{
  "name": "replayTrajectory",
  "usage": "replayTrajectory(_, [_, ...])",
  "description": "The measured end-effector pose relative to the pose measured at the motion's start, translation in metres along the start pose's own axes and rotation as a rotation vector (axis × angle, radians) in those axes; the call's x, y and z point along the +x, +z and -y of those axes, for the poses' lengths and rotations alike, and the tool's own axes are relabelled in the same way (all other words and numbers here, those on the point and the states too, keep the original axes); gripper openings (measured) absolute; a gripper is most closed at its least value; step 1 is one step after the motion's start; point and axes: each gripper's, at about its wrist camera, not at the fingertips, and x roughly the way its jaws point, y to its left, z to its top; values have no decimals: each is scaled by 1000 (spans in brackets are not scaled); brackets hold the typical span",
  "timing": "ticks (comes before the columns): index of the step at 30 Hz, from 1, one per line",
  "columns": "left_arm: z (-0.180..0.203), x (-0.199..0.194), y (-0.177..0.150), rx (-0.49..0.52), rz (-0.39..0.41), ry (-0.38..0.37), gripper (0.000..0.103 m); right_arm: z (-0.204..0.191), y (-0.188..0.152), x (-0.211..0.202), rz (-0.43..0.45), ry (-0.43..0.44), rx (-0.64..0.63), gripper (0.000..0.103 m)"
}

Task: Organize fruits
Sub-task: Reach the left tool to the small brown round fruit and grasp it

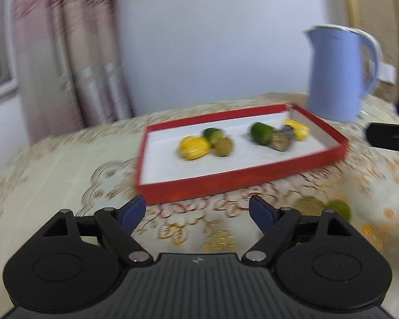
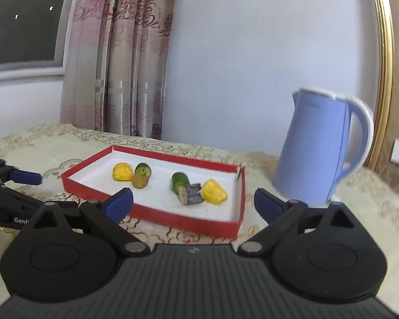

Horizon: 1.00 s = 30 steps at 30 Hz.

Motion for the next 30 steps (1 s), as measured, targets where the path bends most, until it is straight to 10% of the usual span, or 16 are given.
replayTrajectory(10, [34, 7, -10, 179, 28, -4, 85, 9, -19, 12, -34, 13, 22, 98])
replayTrajectory(20, [29, 4, -5, 102, 2, -115, 93, 10, -16, 3, 7, -15, 4, 103])
replayTrajectory(30, [8, 3, -10, 159, -48, 148, 95, 9, -15, -2, 29, -4, 7, 103])
